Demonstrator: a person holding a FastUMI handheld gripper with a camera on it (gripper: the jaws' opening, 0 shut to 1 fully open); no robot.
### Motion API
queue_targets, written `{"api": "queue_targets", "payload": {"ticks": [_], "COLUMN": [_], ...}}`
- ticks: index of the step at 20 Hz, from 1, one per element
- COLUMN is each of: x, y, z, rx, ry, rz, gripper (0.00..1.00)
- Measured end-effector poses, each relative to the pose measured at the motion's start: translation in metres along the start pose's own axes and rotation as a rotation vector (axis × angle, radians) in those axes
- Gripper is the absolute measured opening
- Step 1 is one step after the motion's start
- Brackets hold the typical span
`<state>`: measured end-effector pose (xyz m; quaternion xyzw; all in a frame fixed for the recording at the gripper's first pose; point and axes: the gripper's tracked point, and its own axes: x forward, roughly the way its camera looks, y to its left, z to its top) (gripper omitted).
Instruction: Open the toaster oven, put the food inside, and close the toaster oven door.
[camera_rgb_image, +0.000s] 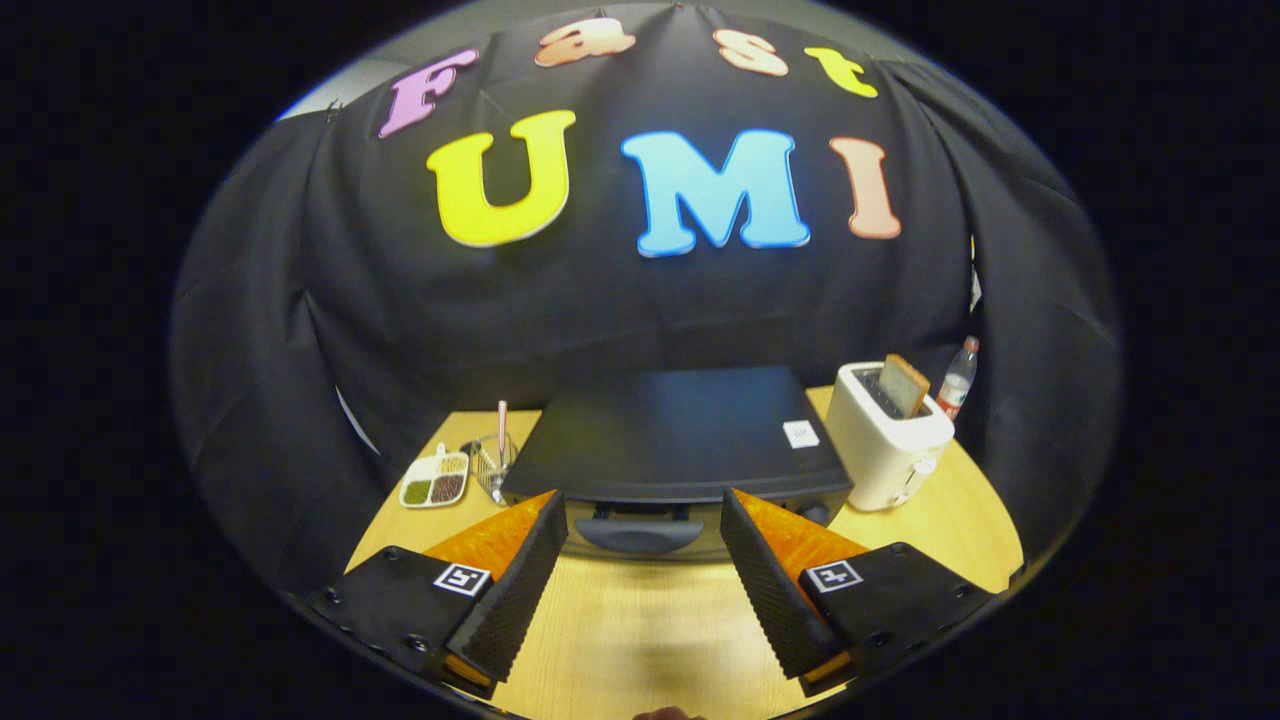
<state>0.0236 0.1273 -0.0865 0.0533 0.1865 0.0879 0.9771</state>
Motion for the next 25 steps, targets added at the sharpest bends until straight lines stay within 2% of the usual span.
{"api": "queue_targets", "payload": {"ticks": [5,7,11,15,25], "x": [-0.077,-0.102,-0.147,-0.16,-0.142], "y": [-0.05,-0.073,-0.107,-0.131,-0.101], "z": [0.063,0.064,0.041,0.017,0.028], "rx": [-0.092,-0.116,-0.078,-0.137,-0.12], "ry": [-0.259,-0.335,-0.352,-0.324,-0.307], "rz": [-0.071,-0.107,-0.147,-0.206,-0.141], "gripper": [0.98,0.98,0.98,0.98,0.98]}}
